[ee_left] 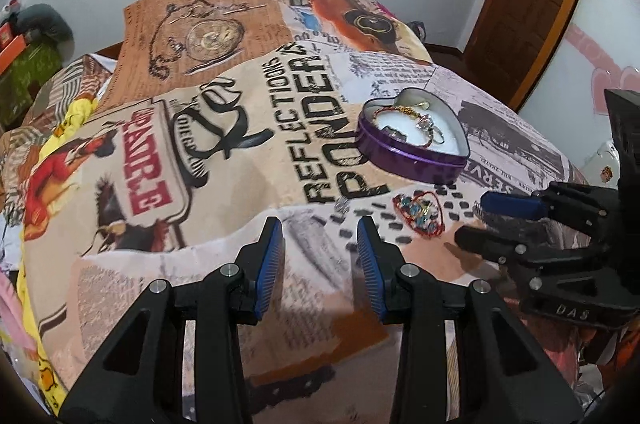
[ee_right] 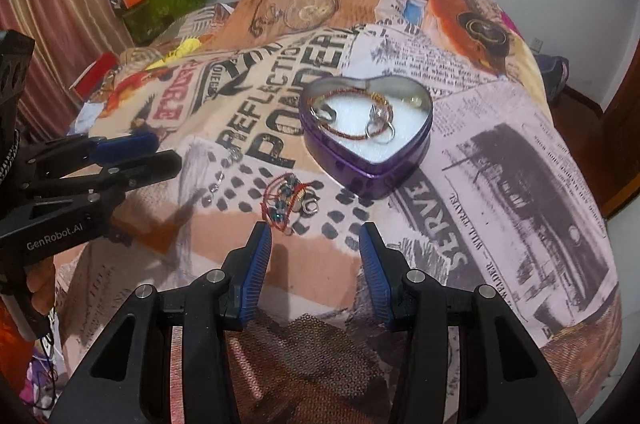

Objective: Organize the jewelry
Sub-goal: 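Lower the right tool onto the red-cord beaded bracelet and close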

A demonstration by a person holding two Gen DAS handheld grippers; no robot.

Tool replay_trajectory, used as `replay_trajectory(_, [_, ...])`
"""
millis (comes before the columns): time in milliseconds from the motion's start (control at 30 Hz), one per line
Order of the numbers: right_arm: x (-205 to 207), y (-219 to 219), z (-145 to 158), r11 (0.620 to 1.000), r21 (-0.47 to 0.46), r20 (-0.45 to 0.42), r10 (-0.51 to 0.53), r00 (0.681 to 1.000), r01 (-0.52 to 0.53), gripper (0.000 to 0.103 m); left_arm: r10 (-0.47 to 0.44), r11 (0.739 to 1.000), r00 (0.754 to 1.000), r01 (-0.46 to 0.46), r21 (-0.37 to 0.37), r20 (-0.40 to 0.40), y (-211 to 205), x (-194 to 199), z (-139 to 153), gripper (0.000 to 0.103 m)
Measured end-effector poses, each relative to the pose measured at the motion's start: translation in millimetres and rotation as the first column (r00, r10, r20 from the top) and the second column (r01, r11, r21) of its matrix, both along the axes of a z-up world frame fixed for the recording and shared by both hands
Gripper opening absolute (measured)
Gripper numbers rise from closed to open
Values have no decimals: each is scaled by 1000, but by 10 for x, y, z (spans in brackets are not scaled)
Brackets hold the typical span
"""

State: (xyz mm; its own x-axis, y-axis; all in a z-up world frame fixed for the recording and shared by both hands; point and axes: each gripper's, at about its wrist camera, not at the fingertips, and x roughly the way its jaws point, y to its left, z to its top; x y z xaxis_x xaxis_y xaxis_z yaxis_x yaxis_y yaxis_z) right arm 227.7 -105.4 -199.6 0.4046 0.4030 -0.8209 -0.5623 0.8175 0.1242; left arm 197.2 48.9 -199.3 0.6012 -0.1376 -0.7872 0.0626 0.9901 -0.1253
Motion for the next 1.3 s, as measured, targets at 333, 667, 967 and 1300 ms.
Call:
replay_trajectory(333, [53, -34, -39, 999, 39, -24, 0, 1000, 1, 42, -67, 998, 996, 66, -16, -56, -96, 321, -206, 21])
replay_trajectory(667, [65, 36, -61, 999, 45, -35, 31, 999, -30, 42, -98, 995, 995, 99, 32, -32, -148, 355, -255, 8])
replay_trajectory(967, [36, 110, -47, 996, 70, -46, 65, 997, -62, 42, -87, 996, 996, 88, -2, 17, -74, 57, -85, 8])
replay_trajectory(1300, [54, 283, -105, 993, 32, -65, 113, 991, -111, 22, -82, 996, 996, 83, -39, 35, -42, -184, -30, 8])
